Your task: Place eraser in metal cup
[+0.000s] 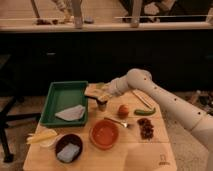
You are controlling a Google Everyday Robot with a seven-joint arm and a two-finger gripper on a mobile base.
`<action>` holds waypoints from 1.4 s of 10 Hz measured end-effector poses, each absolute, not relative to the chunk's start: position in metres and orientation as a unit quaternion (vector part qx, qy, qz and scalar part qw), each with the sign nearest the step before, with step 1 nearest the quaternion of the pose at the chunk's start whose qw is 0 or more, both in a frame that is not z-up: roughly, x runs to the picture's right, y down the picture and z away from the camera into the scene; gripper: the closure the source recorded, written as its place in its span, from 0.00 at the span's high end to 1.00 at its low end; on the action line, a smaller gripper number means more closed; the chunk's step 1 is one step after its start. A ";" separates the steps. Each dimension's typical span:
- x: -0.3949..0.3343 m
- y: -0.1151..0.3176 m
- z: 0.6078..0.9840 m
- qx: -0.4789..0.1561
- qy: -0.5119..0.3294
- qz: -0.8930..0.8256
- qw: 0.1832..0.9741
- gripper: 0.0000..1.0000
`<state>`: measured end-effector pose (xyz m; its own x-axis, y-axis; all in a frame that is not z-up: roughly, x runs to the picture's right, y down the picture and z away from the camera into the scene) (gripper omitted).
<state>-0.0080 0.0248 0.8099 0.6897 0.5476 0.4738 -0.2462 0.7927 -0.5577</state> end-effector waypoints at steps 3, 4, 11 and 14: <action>-0.008 0.024 0.820 -0.241 -0.324 0.225 0.887 0.00; -0.008 0.024 0.822 -0.242 -0.323 0.227 0.886 0.00; 0.001 0.035 0.827 -0.253 -0.316 0.234 0.884 0.00; 0.007 0.038 0.827 -0.254 -0.312 0.237 0.884 0.00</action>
<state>0.0074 0.0377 0.8267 0.6931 0.5779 0.4309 -0.2618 0.7587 -0.5965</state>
